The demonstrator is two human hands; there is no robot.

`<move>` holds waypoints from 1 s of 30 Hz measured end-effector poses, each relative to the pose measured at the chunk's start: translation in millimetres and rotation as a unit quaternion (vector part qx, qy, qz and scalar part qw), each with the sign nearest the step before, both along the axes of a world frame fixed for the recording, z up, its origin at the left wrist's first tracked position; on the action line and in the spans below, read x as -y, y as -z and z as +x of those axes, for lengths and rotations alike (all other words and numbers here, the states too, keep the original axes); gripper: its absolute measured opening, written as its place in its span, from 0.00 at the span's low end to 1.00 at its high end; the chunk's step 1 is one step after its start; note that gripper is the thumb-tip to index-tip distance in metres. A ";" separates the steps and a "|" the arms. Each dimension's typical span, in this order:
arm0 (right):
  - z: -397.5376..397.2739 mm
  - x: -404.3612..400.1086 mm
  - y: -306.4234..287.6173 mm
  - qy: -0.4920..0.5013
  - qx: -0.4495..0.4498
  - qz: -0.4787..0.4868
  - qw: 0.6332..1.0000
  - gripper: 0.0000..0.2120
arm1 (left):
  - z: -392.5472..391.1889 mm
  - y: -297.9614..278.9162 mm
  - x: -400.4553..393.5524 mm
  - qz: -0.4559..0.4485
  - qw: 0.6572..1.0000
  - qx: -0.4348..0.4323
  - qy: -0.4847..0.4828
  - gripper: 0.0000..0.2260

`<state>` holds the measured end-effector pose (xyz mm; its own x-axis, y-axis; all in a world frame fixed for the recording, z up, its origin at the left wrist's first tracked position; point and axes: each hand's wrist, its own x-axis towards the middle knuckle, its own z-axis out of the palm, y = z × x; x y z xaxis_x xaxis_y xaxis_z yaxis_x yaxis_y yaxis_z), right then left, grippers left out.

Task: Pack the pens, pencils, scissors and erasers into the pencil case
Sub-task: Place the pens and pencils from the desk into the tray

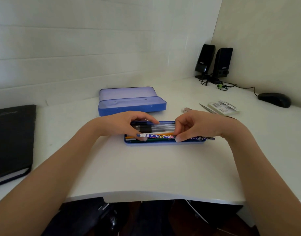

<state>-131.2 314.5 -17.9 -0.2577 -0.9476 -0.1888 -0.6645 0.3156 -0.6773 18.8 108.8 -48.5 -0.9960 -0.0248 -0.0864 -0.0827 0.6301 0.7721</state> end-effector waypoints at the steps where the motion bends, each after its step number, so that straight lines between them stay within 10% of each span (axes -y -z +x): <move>1: 0.0 0.3 0.5 0.000 -0.007 0.003 1.000 0.06 | 0.4 0.1 0.6 0.001 1.000 0.002 0.001 0.24; 30: 7.2 21.2 23.4 -0.003 -0.074 -0.077 0.994 0.06 | -3.9 5.0 2.6 0.077 0.995 -0.048 -0.052 0.16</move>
